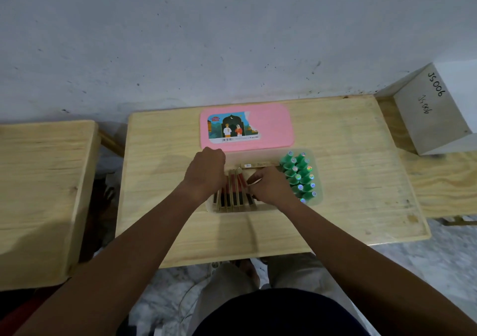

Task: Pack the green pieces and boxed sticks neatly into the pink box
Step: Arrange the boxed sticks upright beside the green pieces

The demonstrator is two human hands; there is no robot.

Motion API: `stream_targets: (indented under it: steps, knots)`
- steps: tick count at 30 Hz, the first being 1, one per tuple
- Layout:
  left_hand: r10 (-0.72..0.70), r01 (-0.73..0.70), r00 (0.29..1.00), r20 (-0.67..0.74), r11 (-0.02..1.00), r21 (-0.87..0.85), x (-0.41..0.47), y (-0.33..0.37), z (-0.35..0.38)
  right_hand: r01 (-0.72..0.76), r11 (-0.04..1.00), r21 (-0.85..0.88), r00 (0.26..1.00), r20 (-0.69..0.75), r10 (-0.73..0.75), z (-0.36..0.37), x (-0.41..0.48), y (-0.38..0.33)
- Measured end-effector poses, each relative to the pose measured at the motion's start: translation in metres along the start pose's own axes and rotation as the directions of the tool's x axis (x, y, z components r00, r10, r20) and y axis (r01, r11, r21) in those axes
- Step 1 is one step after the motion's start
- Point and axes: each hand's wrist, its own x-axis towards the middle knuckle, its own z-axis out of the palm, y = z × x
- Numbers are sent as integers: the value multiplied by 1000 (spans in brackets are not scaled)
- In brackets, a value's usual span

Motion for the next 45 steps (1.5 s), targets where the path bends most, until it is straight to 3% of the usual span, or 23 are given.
stream_targets:
  steps: [4,6,18,28,34,45]
  knots:
    - [71,-78,997,32,939,336,3,1,-4,21,1000,4,1000,2,-21,6,2,-6]
    - [102,-107,994,37,898,426,6,0,-5,19,1000,18,1000,19,-19,7,3,-8]
    - [238,-223,970,47,798,560,-2,-18,7,14,999,31,999,37,-15,8,7,-8]
    - [133,-144,989,57,857,494,-6,-25,15,45,999,29,999,19,-45,19,6,-20]
    - [103,-99,995,4,936,337,-8,-29,26,5,1000,20,999,39,-6,32,10,-27]
    - [134,-127,991,-24,974,186,-2,-37,27,9,992,123,1000,-12,-8,51,6,-26]
